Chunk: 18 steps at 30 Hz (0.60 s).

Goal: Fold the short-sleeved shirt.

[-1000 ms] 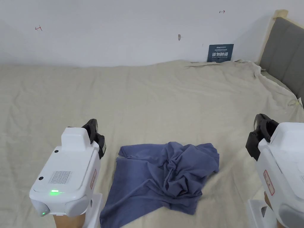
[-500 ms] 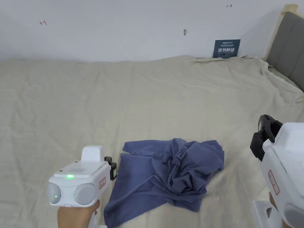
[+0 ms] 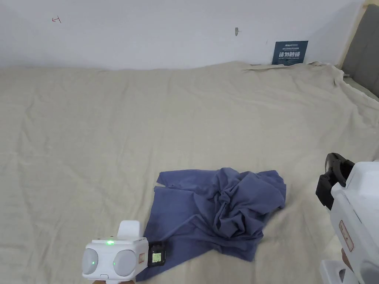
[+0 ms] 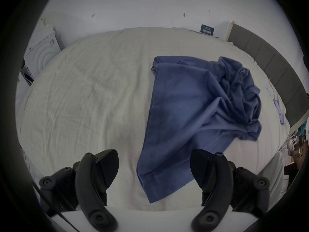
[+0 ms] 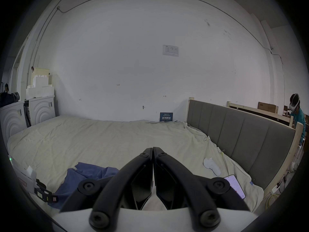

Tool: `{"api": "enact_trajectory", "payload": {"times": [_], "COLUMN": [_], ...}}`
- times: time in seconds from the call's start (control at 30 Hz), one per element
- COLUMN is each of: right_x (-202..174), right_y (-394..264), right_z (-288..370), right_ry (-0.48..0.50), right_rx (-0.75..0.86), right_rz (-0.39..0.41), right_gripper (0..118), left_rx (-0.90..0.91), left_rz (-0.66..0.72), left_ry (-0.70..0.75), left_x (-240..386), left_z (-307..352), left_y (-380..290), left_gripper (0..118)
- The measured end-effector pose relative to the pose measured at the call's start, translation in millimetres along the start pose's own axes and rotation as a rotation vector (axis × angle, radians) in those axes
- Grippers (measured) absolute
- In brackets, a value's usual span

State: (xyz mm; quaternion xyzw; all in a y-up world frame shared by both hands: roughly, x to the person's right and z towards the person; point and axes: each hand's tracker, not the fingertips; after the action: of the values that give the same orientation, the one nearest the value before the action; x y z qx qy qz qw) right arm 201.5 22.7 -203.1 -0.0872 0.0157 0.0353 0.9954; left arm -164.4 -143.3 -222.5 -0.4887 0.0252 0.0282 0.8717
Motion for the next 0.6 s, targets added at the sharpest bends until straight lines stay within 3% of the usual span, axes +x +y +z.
{"api": "enact_trajectory", "payload": {"times": [0.13, 0.2, 0.27, 0.3, 0.33, 0.37, 0.4, 0.6], "right_x": [-1.0, -2.3, -2.7, -2.4, -2.3, -2.2, -1.8, 12.7], "right_y": [-2.7, -3.7, -5.4, -6.5, -7.3, -8.0, -9.1, -19.6], "right_z": [-1.8, -3.2, -5.8, -7.9, -10.1, -12.6, -16.8, -71.9], "right_ry": [0.004, 0.006, 0.008, 0.01, 0.012, 0.014, 0.016, 0.049], "right_rx": [-0.018, -0.025, -0.034, -0.04, -0.046, -0.052, -0.062, -0.199], "right_rz": [-0.004, 0.0, 0.004, 0.003, 0.0, -0.003, -0.007, -0.077], "right_gripper": [0, 0, 0, 0, 0, 0, 0, 1], "left_rx": [-0.071, -0.108, -0.083, -0.083, -0.063, -0.033, -0.019, 0.046], "left_rz": [0.018, 0.014, -0.026, -0.045, -0.076, -0.119, -0.129, -0.054], "left_ry": [-0.014, -0.04, -0.005, 0.003, -0.002, -0.017, -0.045, -0.118], "left_x": [-0.8, 1.7, 6.9, 8.9, 10.6, 12.1, 12.6, 3.1], "left_z": [-15.6, -20.4, -16.7, -14.3, -9.3, -7.0, -6.9, 9.8], "left_y": [-3.4, -5.9, -7.5, -6.3, -5.3, -5.2, -5.5, 1.2], "left_gripper": [93, 80, 75, 65, 47, 16, 5, 4]}}
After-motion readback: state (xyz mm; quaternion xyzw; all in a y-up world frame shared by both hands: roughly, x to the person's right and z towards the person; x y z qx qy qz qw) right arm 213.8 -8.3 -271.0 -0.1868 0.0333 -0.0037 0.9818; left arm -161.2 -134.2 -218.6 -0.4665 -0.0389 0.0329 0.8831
